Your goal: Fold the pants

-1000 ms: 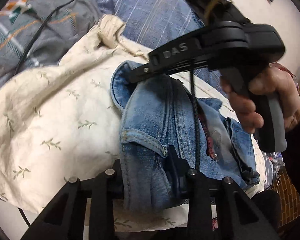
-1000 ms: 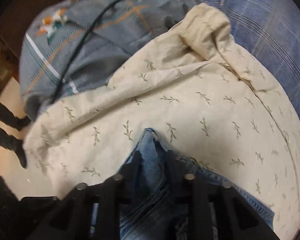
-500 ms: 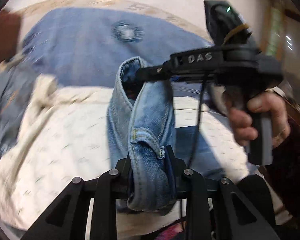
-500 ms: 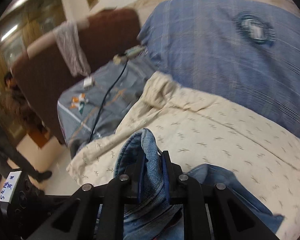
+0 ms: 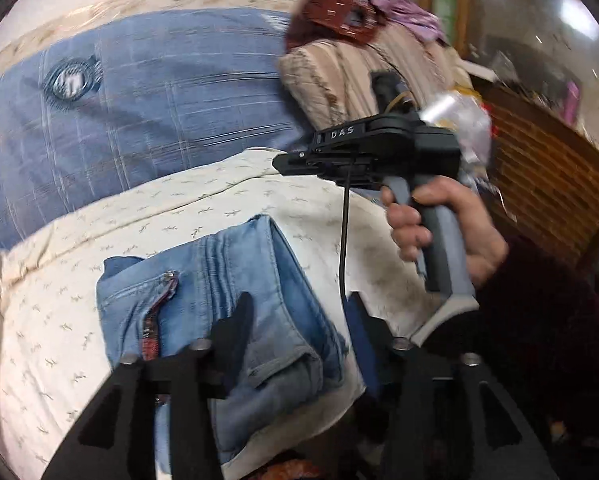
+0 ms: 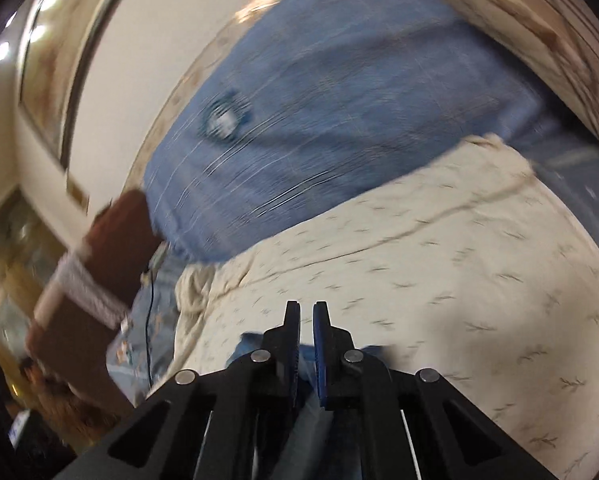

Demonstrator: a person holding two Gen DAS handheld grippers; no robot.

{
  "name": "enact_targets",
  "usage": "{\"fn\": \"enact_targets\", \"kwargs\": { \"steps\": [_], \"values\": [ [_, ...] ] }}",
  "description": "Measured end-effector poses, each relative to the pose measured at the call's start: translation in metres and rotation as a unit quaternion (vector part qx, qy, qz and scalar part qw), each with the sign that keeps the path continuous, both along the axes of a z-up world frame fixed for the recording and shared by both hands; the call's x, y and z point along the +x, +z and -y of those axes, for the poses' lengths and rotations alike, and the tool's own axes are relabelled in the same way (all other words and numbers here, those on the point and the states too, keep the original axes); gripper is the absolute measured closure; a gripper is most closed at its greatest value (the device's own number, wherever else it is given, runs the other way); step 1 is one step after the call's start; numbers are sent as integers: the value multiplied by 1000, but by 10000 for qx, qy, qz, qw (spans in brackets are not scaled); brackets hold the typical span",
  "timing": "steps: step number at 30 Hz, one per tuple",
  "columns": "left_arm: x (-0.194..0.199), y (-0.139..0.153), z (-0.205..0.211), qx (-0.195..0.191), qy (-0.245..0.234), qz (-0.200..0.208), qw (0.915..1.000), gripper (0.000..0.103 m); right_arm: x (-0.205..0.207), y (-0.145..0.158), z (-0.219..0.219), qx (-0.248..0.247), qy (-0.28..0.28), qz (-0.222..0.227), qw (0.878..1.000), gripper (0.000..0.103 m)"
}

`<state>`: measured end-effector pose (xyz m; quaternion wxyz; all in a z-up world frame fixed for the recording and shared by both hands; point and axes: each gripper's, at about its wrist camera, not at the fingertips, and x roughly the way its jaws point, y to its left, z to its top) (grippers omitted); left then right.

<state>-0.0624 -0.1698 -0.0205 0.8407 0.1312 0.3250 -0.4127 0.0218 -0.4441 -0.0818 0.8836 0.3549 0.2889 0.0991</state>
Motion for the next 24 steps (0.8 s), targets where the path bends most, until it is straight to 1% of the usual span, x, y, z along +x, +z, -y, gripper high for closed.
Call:
{"fn": "enact_targets", "kwargs": {
  "steps": [2,3,4,5,7,9,11,13,14,16,17,18,19,20,21,22,23,24],
  "values": [
    [-6,4,-14,-1,45,168,9998,42,-7,-11,11,273,-23,81,9996,96],
    [-5,6,-18,16,120,198,9997,42,-8,-12,8,295,41,102,9995,96],
    [0,6,-27,60,278,220,9994,42,-8,-10,4,308,153,98,9994,92],
    [8,5,-37,119,491,238,9984,42,-8,-7,-2,290,252,115,9992,92],
    [30,3,-47,222,943,227,9950,42,-10,7,-22,73,472,286,9985,92],
    [41,-5,-55,251,1360,123,9903,42,-14,20,-46,-97,748,503,9959,92],
    [53,-17,-66,285,1620,17,9864,42,-19,28,-71,-191,1051,596,9925,92],
    [62,-34,-64,448,1721,-82,9840,42,-19,27,-90,-325,1190,535,9909,92],
    [63,-40,-60,496,1684,-123,9844,42,-16,24,-99,-383,1246,439,9905,92],
    [61,-57,-48,661,1553,-260,9853,42,-8,9,-113,-535,1277,111,9903,92],
    [61,-62,-44,727,1521,-311,9852,42,-3,-1,-116,-704,1142,-152,9908,92],
    [63,-70,-39,819,1517,-387,9843,42,2,-16,-115,-868,935,-511,9905,92],
    [64,-78,-35,887,1526,-460,9832,42,10,-33,-112,-895,811,-909,9885,95],
    [65,-85,-33,914,1530,-497,9827,42,16,-53,-107,-790,773,-1294,9854,95],
    [66,-89,-28,957,1556,-469,9821,41,22,-72,-100,-579,767,-1540,9834,99],
    [68,-92,-24,1031,1577,-420,9812,40,24,-83,-95,-330,759,-1569,9841,102],
    [71,-93,-22,1057,1582,-419,9808,38,26,-89,-91,-140,752,-1554,9849,103],
    [74,-92,-22,1022,1599,-497,9806,37,27,-88,-90,-83,756,-1591,9843,103]
  ]
}}
